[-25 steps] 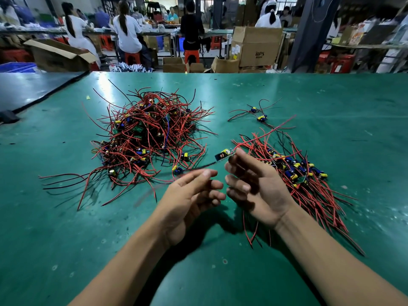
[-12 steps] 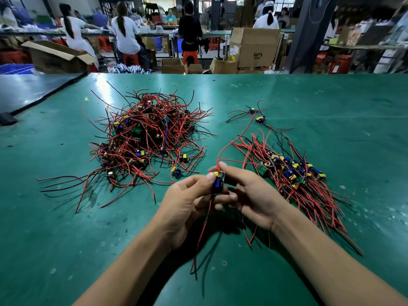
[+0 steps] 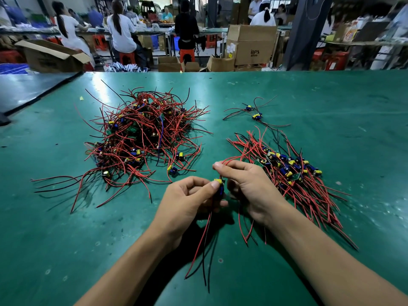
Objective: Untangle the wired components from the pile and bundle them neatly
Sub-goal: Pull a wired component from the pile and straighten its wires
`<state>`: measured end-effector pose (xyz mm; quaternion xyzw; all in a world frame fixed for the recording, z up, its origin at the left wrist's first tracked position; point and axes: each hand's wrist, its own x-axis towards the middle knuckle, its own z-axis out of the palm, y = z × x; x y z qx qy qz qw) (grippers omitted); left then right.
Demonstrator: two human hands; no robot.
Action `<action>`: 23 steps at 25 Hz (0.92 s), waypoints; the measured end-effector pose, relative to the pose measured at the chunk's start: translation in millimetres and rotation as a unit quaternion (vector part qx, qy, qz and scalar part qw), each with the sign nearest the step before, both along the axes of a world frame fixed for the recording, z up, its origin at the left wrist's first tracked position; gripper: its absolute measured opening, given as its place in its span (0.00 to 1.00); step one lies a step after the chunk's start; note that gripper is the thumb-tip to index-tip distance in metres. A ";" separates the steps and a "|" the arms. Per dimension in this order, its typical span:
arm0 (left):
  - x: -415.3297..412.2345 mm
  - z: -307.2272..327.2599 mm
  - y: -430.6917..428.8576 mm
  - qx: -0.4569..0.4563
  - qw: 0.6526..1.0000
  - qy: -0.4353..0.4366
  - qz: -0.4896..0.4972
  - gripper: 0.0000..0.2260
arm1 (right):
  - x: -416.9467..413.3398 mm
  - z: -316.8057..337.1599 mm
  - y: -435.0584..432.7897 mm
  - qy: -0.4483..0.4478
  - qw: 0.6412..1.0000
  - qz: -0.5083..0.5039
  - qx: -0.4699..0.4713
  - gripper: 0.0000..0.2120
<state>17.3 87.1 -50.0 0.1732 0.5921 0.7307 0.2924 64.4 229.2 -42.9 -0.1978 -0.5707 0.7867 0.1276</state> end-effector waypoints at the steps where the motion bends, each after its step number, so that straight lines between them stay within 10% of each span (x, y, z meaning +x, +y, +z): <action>1: 0.0 0.1 -0.4 0.005 1.000 -0.006 -0.011 0.14 | -1.5 0.2 1.5 0.014 0.999 -0.012 -0.028 0.08; 23: -2.9 -0.5 1.8 0.044 0.997 -0.048 -0.036 0.06 | 3.4 4.9 -1.0 0.002 0.995 0.104 -0.007 0.14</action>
